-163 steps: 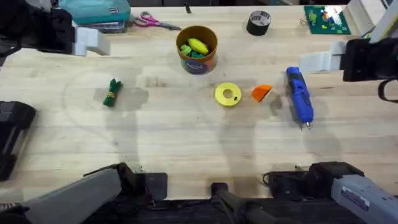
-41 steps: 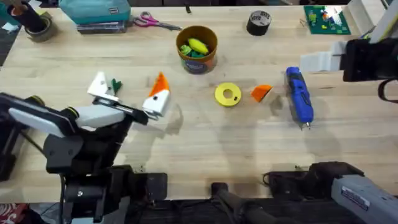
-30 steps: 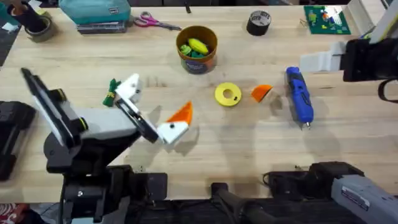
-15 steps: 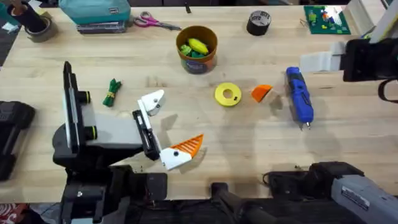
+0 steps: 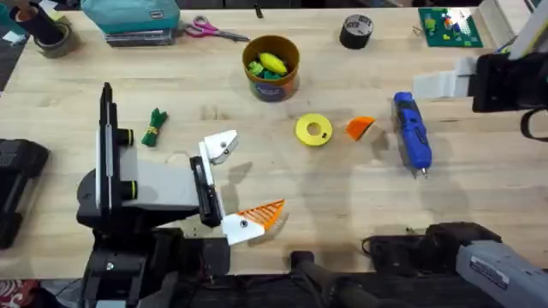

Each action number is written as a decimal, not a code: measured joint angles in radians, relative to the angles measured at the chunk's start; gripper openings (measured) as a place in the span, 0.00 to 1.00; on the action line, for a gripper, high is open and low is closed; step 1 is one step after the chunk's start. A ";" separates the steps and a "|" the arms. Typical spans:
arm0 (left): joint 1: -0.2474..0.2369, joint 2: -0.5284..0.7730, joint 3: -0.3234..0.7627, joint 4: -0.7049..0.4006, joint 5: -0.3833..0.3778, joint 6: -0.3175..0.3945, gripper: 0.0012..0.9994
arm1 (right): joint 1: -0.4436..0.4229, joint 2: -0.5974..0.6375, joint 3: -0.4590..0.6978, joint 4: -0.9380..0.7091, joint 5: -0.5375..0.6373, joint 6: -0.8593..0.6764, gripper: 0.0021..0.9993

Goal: Pick up the gripper from the table and insert it into the empty holder that is missing its gripper. Then pick up a screw, insert it into the mounting hole, and use the screwdriver to tighten it. Finally, clean up the table by picking up the vegetable and placing it into the bucket.

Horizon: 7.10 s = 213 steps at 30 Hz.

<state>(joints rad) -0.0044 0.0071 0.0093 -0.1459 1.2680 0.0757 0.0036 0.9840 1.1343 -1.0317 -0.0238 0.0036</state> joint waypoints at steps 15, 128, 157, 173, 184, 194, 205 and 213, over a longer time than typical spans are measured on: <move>0.000 0.000 0.000 -0.004 0.022 -0.027 0.99 | 0.000 0.000 0.000 0.000 0.000 0.000 1.00; 0.000 0.000 0.000 0.024 -0.117 -0.085 0.99 | 0.309 0.409 0.320 -0.356 0.000 -0.104 1.00; 0.000 0.000 0.000 0.025 -0.117 -0.085 0.99 | 0.291 0.501 0.022 -0.039 0.000 -0.092 1.00; 0.000 0.000 0.000 0.025 -0.117 -0.085 0.99 | 0.269 0.563 0.021 0.017 0.000 -0.086 0.77; 0.000 0.000 0.000 0.025 -0.117 -0.085 0.99 | 0.269 0.563 0.020 0.015 0.000 -0.086 0.39; 0.000 0.000 0.000 0.025 -0.117 -0.085 0.99 | 0.269 0.563 0.020 0.025 0.000 -0.086 0.01; 0.000 0.000 0.000 0.025 -0.117 -0.085 0.99 | 0.269 0.549 0.021 0.022 0.000 -0.058 0.01; 0.000 0.000 0.000 0.025 -0.117 -0.085 0.99 | 0.269 0.407 0.152 -0.024 0.000 0.029 0.01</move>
<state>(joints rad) -0.0044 0.0071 0.0093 -0.1211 1.1506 -0.0093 0.2726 1.3914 1.2867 -1.0557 -0.0238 0.0329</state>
